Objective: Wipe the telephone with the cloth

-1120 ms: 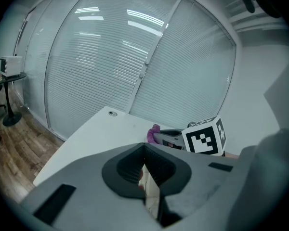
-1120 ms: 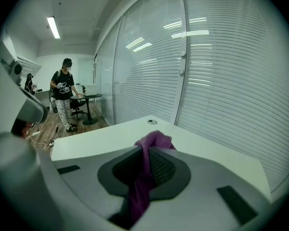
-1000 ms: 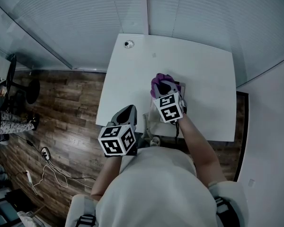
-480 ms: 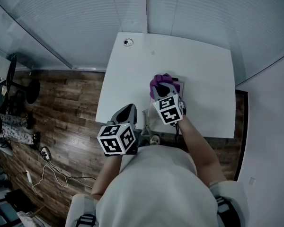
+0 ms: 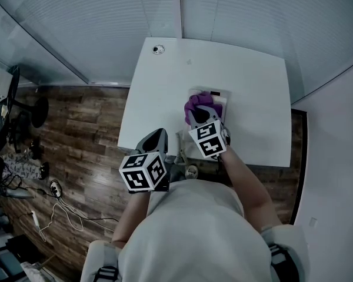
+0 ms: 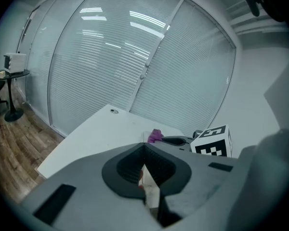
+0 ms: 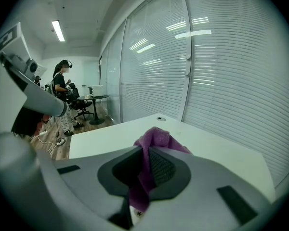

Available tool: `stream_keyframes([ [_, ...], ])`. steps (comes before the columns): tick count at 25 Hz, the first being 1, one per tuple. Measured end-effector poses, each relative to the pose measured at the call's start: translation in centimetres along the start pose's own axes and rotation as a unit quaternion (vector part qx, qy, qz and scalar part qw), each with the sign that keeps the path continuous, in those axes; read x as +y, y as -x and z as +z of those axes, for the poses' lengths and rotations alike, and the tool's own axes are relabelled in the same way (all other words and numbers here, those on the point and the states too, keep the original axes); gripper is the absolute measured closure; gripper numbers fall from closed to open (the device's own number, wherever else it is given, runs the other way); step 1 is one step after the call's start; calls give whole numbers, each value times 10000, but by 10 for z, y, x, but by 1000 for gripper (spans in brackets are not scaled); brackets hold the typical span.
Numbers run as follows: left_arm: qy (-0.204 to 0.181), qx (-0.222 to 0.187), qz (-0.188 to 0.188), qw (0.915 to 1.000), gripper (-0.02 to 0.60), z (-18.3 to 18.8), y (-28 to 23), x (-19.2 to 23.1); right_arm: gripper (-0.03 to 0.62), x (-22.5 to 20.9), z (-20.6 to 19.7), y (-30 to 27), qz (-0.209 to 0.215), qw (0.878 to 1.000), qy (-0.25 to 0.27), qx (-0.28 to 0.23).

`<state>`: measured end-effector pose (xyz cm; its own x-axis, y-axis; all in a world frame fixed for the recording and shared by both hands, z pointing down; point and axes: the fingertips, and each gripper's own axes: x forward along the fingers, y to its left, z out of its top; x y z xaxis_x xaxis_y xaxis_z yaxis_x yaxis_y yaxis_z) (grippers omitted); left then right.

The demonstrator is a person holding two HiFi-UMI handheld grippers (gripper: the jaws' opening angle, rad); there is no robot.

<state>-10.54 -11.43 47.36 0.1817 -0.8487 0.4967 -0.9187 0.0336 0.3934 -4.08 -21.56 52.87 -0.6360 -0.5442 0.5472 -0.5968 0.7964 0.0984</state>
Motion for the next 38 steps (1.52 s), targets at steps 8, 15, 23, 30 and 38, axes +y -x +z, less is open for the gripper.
stream_keyframes([
  [8, -30, 140, -161, 9998, 572, -12, 7, -7, 549, 13, -10, 11, 8, 10000, -14, 95],
  [15, -33, 148, -304, 9994, 572, -7, 8, -2, 549, 25, -20, 18, -89, 9997, -109, 194],
  [23, -102, 314, -508, 9982, 572, 0, 15, 4, 549, 42, -33, 25, -212, 9984, -308, 418],
  [30, -162, 352, -638, 9972, 572, 7, 23, 12, 549, 53, -41, 29, -316, 9969, -496, 521],
  [38, -79, 421, -772, 9961, 572, 4, 27, 24, 549, 66, -48, 31, -417, 9955, -562, 632],
])
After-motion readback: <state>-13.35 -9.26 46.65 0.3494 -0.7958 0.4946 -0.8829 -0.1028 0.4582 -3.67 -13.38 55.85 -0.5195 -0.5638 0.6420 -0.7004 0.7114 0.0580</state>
